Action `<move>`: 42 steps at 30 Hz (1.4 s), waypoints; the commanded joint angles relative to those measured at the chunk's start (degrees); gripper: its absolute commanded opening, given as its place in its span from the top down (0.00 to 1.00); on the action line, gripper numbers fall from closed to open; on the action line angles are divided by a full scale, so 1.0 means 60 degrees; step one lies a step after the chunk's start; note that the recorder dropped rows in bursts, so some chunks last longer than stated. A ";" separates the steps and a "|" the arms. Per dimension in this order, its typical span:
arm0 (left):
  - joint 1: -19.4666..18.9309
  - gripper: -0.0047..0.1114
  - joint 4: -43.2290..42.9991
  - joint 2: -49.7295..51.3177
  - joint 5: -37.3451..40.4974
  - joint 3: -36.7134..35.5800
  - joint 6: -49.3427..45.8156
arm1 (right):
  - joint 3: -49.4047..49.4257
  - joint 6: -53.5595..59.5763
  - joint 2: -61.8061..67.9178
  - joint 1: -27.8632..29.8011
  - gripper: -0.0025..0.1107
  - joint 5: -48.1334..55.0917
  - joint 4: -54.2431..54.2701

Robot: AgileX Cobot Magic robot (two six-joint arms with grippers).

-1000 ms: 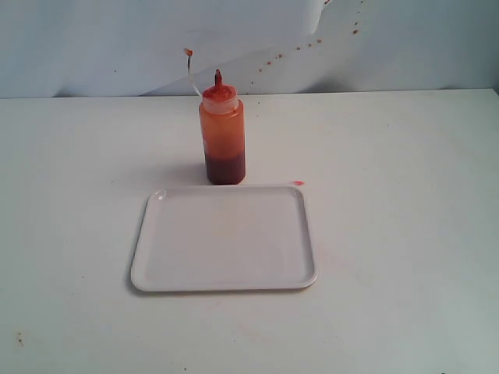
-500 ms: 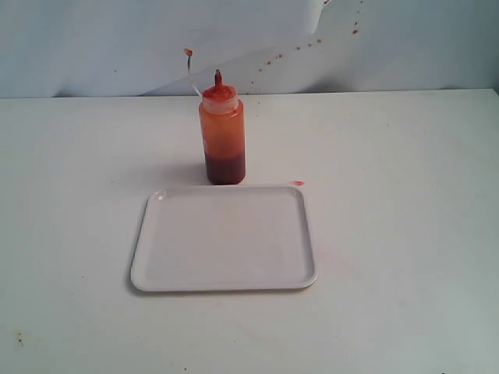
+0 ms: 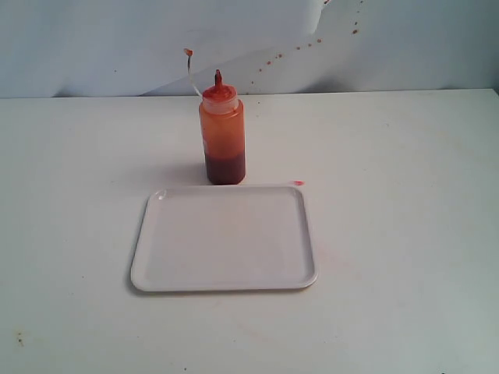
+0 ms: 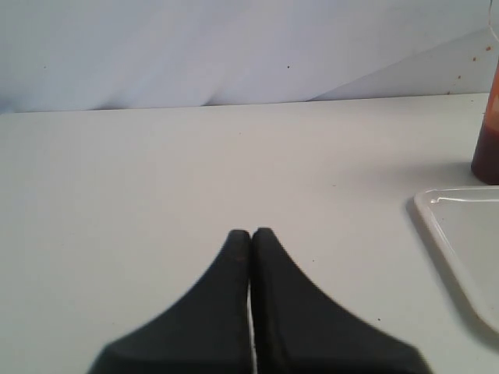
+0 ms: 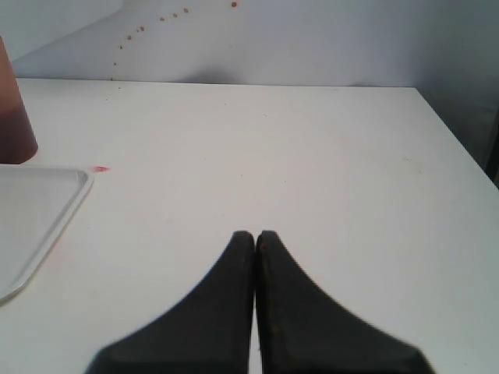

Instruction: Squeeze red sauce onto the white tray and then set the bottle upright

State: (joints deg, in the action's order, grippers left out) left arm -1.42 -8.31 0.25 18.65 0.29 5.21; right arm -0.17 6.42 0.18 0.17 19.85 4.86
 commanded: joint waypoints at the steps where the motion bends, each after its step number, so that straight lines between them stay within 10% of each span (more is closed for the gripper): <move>1: 0.0052 0.96 -0.0004 -0.0042 -0.0065 -0.0049 0.0046 | 0.0029 0.0066 -0.0030 0.0063 0.98 -0.0014 0.0054; 17: 0.0052 0.96 -0.0002 -0.0042 -0.0240 -0.0049 0.0046 | 0.0029 0.0066 -0.0030 0.0063 0.98 -0.0014 0.0054; 42: 0.0052 0.96 0.2400 -0.0042 -0.6013 -0.0049 0.0691 | 0.0029 0.0066 -0.0030 0.0063 0.98 -0.0014 0.0054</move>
State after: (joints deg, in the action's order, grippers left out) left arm -1.42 6.00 0.25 -14.01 0.29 8.27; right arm -0.17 6.42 0.18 0.17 19.85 4.86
